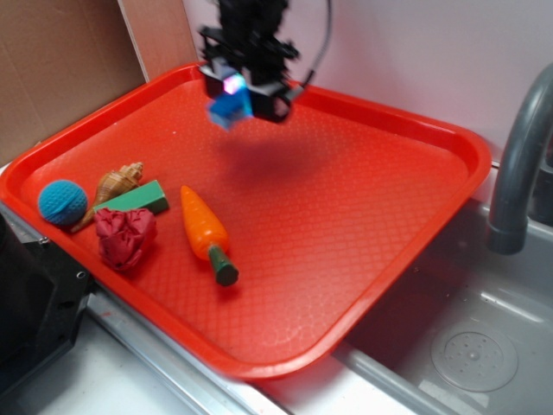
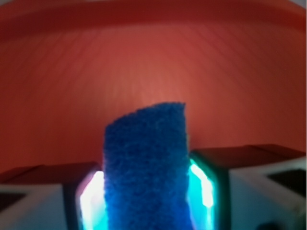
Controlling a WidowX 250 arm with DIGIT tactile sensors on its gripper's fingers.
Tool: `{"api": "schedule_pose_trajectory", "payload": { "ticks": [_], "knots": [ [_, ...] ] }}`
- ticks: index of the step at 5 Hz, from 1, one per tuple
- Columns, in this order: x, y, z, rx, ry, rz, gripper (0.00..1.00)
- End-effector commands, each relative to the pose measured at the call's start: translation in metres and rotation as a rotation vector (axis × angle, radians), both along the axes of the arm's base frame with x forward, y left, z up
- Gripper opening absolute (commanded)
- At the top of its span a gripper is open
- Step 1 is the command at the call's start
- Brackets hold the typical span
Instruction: Grab the blue sponge.
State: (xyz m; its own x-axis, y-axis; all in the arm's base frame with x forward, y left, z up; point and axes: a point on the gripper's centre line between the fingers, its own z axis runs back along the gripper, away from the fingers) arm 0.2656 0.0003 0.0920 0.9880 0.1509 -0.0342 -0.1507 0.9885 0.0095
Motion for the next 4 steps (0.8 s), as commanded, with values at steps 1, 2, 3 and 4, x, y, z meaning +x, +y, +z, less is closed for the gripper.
{"api": "schedule_pose_trajectory", "payload": {
  "ticks": [1,2,3,4],
  "knots": [
    [-0.065,0.034,0.067,-0.012,-0.088,0.074,0.00],
    [-0.069,0.043,0.088,-0.012,-0.103,0.052,0.00],
    [-0.064,0.038,0.102,0.027,-0.121,0.065,0.00],
    [-0.055,0.033,0.096,0.037,-0.087,0.085,0.00]
  ]
}}
